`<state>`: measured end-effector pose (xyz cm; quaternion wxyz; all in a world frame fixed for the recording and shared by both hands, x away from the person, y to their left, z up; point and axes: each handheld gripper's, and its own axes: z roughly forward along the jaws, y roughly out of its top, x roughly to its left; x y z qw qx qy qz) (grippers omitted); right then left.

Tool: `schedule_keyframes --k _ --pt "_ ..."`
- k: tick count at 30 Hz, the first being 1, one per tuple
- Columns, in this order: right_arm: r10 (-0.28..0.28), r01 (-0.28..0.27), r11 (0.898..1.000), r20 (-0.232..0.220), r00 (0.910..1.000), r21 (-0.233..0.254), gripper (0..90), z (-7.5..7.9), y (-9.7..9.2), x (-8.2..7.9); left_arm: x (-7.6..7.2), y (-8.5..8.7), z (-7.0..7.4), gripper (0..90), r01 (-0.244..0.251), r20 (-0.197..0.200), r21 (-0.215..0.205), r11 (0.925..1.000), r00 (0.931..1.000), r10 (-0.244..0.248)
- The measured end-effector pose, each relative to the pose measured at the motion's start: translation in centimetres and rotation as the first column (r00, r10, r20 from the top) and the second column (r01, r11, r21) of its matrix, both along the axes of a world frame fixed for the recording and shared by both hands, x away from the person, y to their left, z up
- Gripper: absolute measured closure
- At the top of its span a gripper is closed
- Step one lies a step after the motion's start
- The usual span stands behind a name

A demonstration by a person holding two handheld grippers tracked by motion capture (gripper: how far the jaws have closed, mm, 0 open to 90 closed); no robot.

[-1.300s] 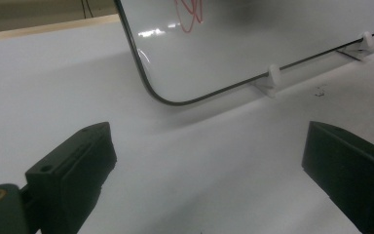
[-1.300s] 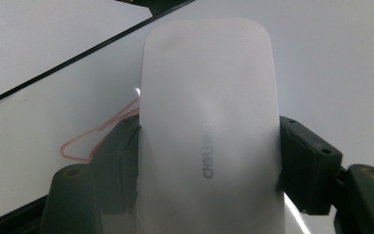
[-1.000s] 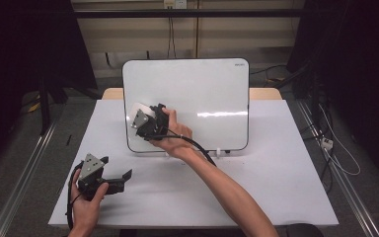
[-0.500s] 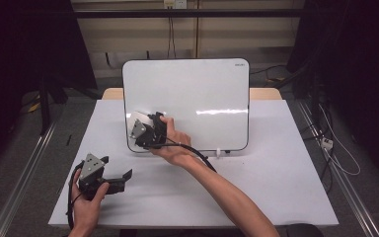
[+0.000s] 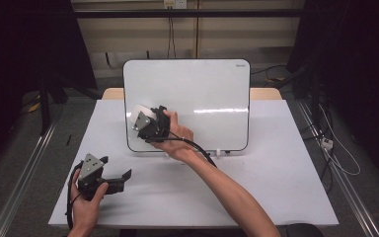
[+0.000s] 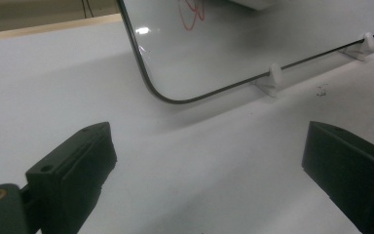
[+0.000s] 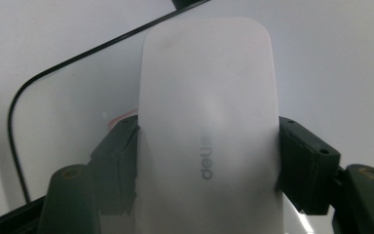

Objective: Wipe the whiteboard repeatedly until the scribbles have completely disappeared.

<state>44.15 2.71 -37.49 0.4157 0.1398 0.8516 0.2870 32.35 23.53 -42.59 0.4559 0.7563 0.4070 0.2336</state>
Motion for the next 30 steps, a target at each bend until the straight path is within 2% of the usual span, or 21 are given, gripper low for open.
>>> schedule_keyframes --k 1,7,9,11,15,17,19,21,26,30 --pt "-0.007 0.007 1.0 0.001 1.0 0.01 31.4 0.2 -0.1 0.2 0.0 0.0 0.0 4.9 -0.004 0.0 -0.01 0.9999 1.0 0.004" --pt "-0.032 0.031 0.999 0.008 0.9995 0.024 31.4 1.1 -0.5 0.9 0.0 0.0 0.0 4.9 -0.004 0.0 -0.012 0.9999 1.0 0.004" --pt "-0.061 0.06 0.997 0.011 0.9981 0.05 31.4 1.8 -0.8 1.4 -0.1 0.0 0.0 4.8 -0.001 0.004 -0.01 0.9999 1.0 0.001" --pt "-0.064 0.064 0.997 0.005 0.9979 0.051 31.4 1.8 -0.8 1.4 -0.1 0.0 0.0 4.8 -0.001 0.001 -0.009 1.0 1.0 0.001" --pt "-0.067 0.066 0.997 0.027 0.9974 0.033 31.4 1.7 -0.6 1.2 -0.1 0.0 0.0 4.9 -0.006 0.001 -0.014 0.9999 1.0 0.006" --pt "-0.077 0.076 0.997 0.025 0.9967 0.026 31.4 1.6 -0.5 1.1 -0.1 0.0 0.1 4.9 -0.003 0.001 -0.01 1.0 1.0 0.003" --pt "-0.07 0.07 0.998 0.021 0.9973 -0.004 31.4 1.4 -0.3 0.9 -0.1 0.0 0.1 4.9 -0.003 0.005 -0.009 1.0 1.0 0.003" --pt "-0.077 0.077 0.997 0.019 0.9969 -0.003 31.4 1.0 -0.2 0.6 -0.1 -0.1 0.0 4.9 -0.004 0.006 -0.009 1.0 1.0 0.004" --pt "-0.063 0.063 0.997 0.006 0.998 -0.036 31.4 0.3 0.0 0.0 -0.1 -0.2 0.0 4.9 -0.004 0.003 -0.012 0.9999 1.0 0.004" --pt "-0.043 0.043 0.997 -0.001 0.9991 -0.056 31.4 -0.5 0.2 -0.7 -0.1 -0.1 0.1 4.9 0.004 -0.001 0.002 1.0 1.0 -0.004"
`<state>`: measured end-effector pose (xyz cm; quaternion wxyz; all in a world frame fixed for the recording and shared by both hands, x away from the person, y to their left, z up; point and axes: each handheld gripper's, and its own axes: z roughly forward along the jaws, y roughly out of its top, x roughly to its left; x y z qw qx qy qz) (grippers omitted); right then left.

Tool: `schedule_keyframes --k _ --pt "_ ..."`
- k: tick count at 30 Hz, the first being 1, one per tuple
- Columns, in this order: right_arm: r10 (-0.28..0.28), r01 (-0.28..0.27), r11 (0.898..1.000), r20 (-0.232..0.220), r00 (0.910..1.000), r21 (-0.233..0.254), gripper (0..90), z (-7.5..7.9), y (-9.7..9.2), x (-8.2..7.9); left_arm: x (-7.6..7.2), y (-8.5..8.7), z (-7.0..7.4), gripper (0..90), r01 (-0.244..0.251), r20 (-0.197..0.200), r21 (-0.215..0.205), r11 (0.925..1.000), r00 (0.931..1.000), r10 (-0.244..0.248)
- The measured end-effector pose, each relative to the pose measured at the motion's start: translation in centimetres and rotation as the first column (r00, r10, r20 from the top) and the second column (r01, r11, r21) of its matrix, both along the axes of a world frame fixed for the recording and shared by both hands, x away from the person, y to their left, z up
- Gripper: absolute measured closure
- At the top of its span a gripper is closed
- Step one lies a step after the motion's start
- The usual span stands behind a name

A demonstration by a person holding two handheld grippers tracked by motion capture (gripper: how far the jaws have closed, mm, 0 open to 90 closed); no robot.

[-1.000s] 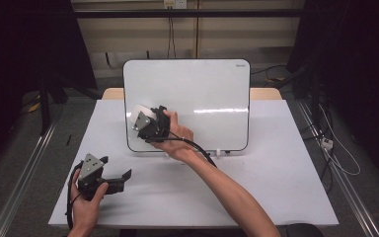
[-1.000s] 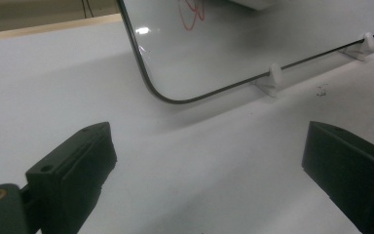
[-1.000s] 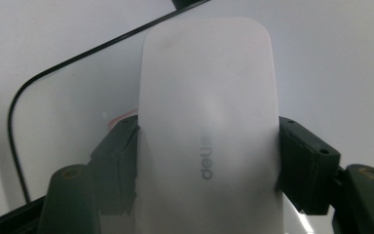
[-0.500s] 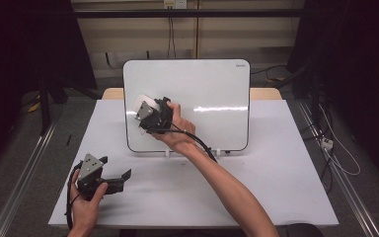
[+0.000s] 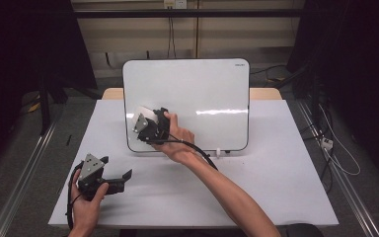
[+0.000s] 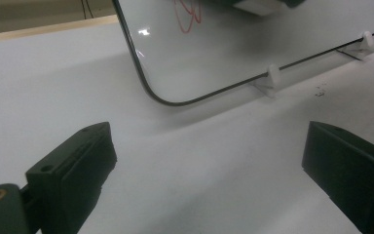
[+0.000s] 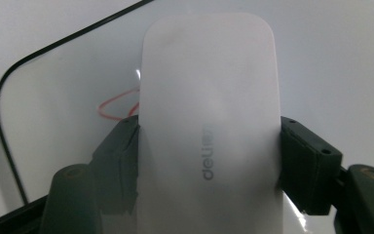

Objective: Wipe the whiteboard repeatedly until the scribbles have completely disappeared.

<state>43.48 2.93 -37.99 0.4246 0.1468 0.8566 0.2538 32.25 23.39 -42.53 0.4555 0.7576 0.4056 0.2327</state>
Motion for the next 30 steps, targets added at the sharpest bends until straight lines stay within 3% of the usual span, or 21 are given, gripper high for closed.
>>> schedule_keyframes --k 9,21,30 --pt "0.043 -0.043 0.999 -0.018 0.9989 -0.032 31.3 -2.2 0.6 -1.6 0.0 -0.2 -0.1 4.9 -0.006 0.003 -0.008 1.0 1.0 0.006" --pt "0.096 -0.099 0.992 -0.037 0.9946 -0.084 31.1 -3.8 1.3 -2.9 0.0 -0.2 -0.1 4.9 -0.009 0.003 -0.003 1.0 1.0 0.009" --pt "0.103 -0.106 0.992 -0.053 0.9933 -0.07 31.0 -3.7 1.2 -2.8 0.1 -0.1 -0.1 4.9 -0.016 0.008 -0.003 0.9999 0.9998 0.016"
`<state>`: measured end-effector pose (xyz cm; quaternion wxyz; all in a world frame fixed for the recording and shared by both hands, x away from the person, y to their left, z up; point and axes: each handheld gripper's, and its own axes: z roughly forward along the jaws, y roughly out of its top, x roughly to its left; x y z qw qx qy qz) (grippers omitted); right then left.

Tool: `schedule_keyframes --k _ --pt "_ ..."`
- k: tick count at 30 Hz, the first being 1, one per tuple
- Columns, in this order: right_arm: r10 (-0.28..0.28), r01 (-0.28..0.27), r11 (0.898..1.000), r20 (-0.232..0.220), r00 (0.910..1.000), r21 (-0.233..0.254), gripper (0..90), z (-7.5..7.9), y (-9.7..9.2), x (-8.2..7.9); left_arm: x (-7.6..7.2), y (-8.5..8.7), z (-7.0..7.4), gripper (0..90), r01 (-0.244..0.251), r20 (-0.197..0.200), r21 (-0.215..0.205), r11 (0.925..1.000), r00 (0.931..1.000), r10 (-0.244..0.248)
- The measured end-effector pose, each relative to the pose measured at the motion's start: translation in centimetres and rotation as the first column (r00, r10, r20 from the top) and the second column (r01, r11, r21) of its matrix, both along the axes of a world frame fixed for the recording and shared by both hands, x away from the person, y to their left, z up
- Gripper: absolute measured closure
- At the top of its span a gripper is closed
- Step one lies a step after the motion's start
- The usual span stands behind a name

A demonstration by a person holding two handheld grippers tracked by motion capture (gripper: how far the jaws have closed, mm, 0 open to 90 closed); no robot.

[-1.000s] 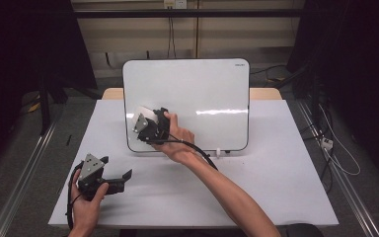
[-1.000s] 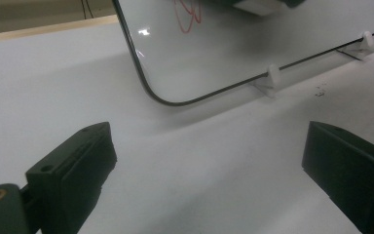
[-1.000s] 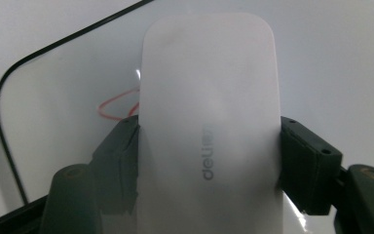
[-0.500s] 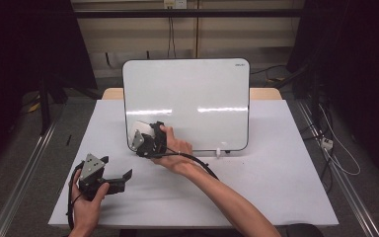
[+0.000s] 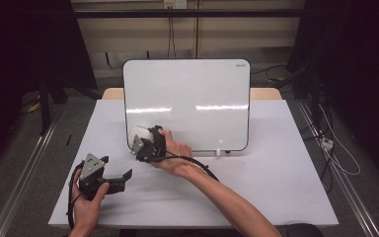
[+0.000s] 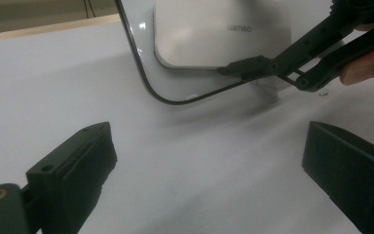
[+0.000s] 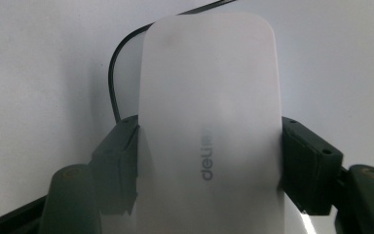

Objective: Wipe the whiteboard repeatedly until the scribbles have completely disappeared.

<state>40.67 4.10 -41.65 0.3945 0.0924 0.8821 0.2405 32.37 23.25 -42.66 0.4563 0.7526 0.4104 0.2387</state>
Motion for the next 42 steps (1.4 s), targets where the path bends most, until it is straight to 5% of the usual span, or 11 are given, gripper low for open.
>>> schedule_keyframes --k 10,19,29,34,42 --pt "-0.043 0.042 0.997 0.012 0.999 0.066 31.2 1.2 -1.1 0.8 -0.1 0.2 0.0 4.9 -0.001 -0.004 -0.006 1.0 1.0 0.001" --pt "-0.114 0.112 0.984 0.012 0.9934 0.138 31.3 2.8 -2.7 1.9 0.0 0.1 0.0 4.9 0.002 -0.009 -0.004 1.0 1.0 -0.002" --pt "-0.166 0.16 0.962 0.005 0.9862 0.219 31.3 3.8 -3.6 2.7 0.0 0.2 0.1 4.9 0.008 -0.011 -0.005 1.0 0.9999 -0.008" --pt "-0.166 0.176 0.939 -0.06 0.9844 0.296 31.4 4.4 -4.6 3.0 0.0 0.3 0.1 4.9 0.01 -0.008 0.001 1.0 0.9999 -0.01" --pt "-0.142 0.154 0.929 -0.058 0.9881 0.336 31.4 5.3 -5.0 2.5 0.0 0.0 0.0 4.9 0.011 -0.011 -0.005 0.9999 0.9999 -0.011"
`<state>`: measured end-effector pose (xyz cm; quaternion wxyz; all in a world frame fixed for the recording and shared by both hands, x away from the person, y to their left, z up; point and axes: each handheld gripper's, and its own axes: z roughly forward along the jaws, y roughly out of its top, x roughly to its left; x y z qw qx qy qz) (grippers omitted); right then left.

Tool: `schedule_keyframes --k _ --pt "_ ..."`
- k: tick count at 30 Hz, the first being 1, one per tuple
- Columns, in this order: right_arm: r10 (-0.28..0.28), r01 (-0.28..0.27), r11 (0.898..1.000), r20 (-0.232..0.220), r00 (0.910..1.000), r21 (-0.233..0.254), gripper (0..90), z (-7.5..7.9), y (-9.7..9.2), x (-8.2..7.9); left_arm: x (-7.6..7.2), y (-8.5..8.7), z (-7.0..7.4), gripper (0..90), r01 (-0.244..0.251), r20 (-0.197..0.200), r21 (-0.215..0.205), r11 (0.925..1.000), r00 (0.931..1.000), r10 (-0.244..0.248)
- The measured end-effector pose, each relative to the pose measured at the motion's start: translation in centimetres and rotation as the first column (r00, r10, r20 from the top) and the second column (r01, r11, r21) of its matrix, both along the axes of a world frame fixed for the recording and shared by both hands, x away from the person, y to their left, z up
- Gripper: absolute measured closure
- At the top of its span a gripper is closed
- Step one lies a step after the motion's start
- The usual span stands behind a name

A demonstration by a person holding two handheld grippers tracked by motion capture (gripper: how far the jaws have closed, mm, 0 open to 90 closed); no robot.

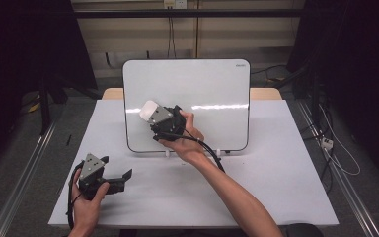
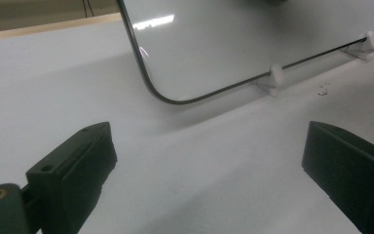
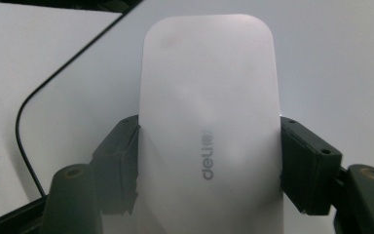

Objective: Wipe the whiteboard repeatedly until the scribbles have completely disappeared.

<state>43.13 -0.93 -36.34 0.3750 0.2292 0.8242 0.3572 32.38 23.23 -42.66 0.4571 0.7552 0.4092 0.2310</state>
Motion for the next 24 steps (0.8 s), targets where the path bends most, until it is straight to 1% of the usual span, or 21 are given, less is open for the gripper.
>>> schedule_keyframes --k 2,7,8,9,11,12,15,18,21,24 --pt "0.007 -0.007 1.0 0.004 1.0 0.0 31.4 0.2 0.0 -0.2 0.0 0.0 0.0 4.9 0.0 0.0 0.002 1.0 1.0 0.0" --pt "-0.002 0.002 0.999 -0.001 1.0 0.033 31.4 0.0 -0.6 0.0 0.0 0.1 0.0 5.0 -0.002 -0.003 0.001 1.0 1.0 0.002" --pt "-0.002 0.002 0.999 -0.001 1.0 0.033 31.4 0.0 -0.6 0.0 0.1 0.1 -0.1 5.0 -0.005 -0.005 -0.001 1.0 1.0 0.005" --pt "0.002 -0.002 1.0 -0.002 1.0 0.028 31.4 0.0 -0.8 0.0 0.1 0.1 -0.1 4.9 -0.002 -0.007 -0.004 1.0 1.0 0.002" --pt "-0.008 0.008 0.999 -0.006 1.0 0.045 31.4 0.0 -1.4 0.0 0.1 0.1 -0.1 4.9 0.006 -0.007 -0.006 1.0 1.0 -0.006" --pt "-0.008 0.008 0.999 -0.006 1.0 0.045 31.4 0.0 -1.4 0.0 0.2 0.1 -0.1 4.9 0.008 -0.006 -0.006 1.0 1.0 -0.008" --pt "-0.016 0.016 0.998 -0.001 0.9999 0.052 31.5 0.3 -2.0 -0.1 0.2 0.2 -0.1 4.9 0.008 -0.008 -0.008 0.9999 0.9999 -0.008" --pt "-0.021 0.021 0.997 0.002 0.9998 0.077 31.4 0.5 -2.5 -0.3 0.3 0.2 -0.2 4.9 0.004 -0.012 -0.014 0.9999 0.9999 -0.004" --pt "-0.015 0.015 0.996 0.002 0.9999 0.093 31.4 0.9 -3.2 -0.5 0.2 0.2 -0.2 4.9 0.001 -0.012 -0.01 0.9999 0.9999 -0.001" --pt "-0.014 0.014 0.995 0.004 0.9999 0.103 31.4 1.0 -3.5 -0.6 0.2 0.3 -0.2 4.9 -0.001 -0.012 -0.006 1.0 0.9999 0.001"
